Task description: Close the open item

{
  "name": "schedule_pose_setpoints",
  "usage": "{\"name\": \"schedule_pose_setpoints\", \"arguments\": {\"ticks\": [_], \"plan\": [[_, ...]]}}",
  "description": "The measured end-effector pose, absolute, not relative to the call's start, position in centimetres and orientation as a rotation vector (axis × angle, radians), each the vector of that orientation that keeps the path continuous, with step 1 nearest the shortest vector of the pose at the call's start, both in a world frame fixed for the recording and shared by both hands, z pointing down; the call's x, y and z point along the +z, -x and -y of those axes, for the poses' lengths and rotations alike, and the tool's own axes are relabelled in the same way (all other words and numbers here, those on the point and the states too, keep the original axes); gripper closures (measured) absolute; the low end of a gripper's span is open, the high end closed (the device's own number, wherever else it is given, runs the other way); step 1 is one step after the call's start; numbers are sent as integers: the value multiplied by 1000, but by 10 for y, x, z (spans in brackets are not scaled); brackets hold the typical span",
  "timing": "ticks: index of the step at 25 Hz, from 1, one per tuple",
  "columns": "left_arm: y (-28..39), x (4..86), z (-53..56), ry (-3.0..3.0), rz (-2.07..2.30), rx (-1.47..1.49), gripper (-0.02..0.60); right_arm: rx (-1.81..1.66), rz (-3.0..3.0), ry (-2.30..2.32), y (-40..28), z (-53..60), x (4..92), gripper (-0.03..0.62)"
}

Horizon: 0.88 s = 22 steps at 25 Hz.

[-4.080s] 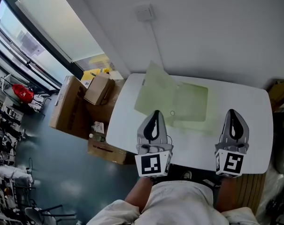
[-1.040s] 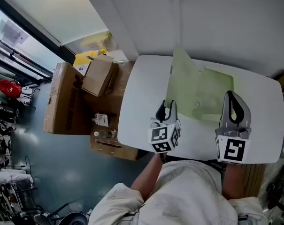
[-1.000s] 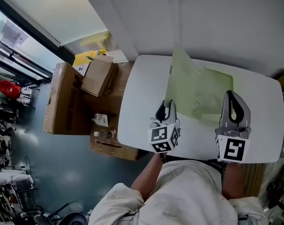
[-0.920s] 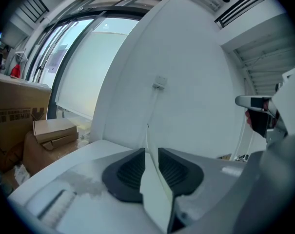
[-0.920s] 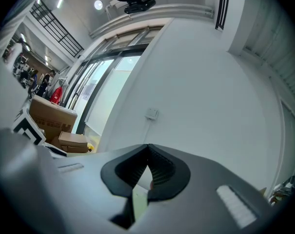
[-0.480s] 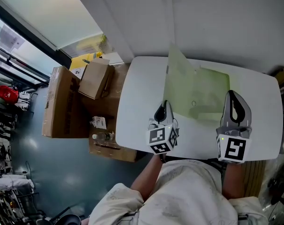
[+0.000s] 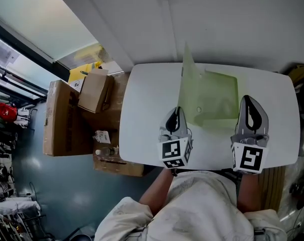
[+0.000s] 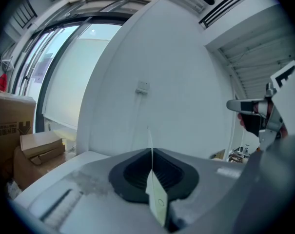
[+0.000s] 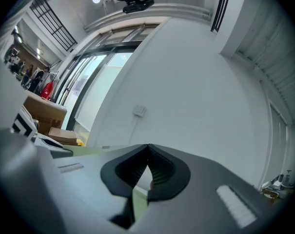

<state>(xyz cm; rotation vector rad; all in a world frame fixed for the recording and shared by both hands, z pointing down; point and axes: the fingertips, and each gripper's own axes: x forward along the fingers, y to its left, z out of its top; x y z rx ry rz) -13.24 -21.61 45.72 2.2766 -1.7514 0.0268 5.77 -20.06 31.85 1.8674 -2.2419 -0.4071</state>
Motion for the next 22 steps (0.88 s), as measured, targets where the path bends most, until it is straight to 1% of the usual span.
{"name": "schedule_pose_setpoints", "arguments": {"ticks": [13, 22], "plan": [[67, 442, 218, -2447, 1645, 117, 575, -363, 2186, -1944, -101, 203, 323, 592], [-1, 445, 211, -2575, 1495, 203, 572, -327, 2124, -2006, -146, 204, 325, 592]]}}
